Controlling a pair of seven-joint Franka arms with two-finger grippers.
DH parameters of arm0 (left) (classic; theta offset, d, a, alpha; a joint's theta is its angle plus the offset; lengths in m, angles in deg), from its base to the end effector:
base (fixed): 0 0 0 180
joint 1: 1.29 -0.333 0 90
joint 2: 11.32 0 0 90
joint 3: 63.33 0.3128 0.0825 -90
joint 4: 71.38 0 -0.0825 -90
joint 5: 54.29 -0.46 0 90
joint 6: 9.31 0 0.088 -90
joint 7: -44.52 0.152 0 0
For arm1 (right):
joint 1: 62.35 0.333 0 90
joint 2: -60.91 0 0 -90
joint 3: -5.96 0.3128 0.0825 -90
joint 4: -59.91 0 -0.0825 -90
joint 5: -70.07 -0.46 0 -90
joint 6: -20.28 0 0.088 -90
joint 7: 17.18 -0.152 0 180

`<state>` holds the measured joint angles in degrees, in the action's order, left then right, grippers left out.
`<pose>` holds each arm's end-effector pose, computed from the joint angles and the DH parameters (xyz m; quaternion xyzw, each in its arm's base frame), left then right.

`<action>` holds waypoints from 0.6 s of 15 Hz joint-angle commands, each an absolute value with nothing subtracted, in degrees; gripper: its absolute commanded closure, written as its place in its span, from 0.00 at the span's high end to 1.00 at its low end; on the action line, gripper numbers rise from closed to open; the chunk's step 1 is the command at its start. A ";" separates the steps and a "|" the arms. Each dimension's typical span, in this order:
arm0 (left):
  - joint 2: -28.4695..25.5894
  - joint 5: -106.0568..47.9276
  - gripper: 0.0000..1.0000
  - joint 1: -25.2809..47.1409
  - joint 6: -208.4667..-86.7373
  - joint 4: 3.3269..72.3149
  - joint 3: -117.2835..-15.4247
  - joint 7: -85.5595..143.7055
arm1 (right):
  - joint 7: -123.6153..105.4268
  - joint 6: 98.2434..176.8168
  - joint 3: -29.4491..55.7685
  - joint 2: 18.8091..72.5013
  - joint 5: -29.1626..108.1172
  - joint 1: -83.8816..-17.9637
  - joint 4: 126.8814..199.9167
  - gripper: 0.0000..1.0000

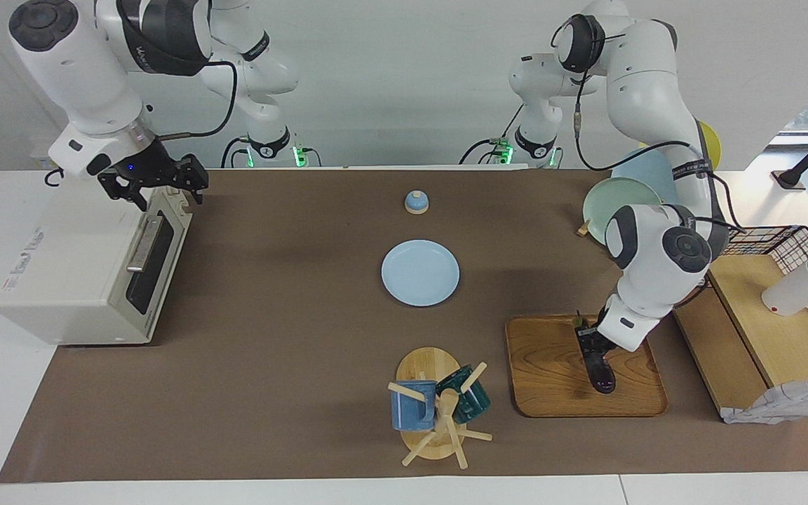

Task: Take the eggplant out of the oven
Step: 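Carry the eggplant with the left gripper onto the wooden tray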

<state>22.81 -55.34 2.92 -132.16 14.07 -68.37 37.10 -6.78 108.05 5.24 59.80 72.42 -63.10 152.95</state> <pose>0.7725 -0.1168 0.2450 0.9993 -0.0124 0.0269 0.0207 0.6235 -0.0223 0.5324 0.9952 0.0780 -0.0575 0.0148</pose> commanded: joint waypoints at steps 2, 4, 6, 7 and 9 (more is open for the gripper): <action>22.78 -57.10 0.00 3.02 -133.05 14.40 -68.42 37.57 | -10.58 107.12 5.08 58.80 72.79 -62.79 151.32 1.00; 22.60 -57.80 0.00 3.11 -133.41 15.19 -68.42 37.66 | -11.03 107.21 5.08 58.71 72.79 -62.79 151.32 1.00; 22.51 -58.77 0.23 3.11 -133.15 15.20 -68.42 37.75 | -11.12 107.56 5.08 58.71 72.70 -62.79 151.49 1.00; 22.51 -58.77 0.96 3.11 -132.36 14.67 -68.42 37.75 | -11.20 107.65 5.08 58.71 72.62 -62.79 151.41 1.00; 21.82 -58.60 1.00 3.11 -131.92 14.23 -68.42 37.66 | -11.29 109.13 5.08 58.80 72.62 -62.79 151.32 1.00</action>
<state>23.23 -57.35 2.94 -132.41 14.04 -68.53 37.46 -10.25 108.36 5.24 59.54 72.42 -62.99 152.72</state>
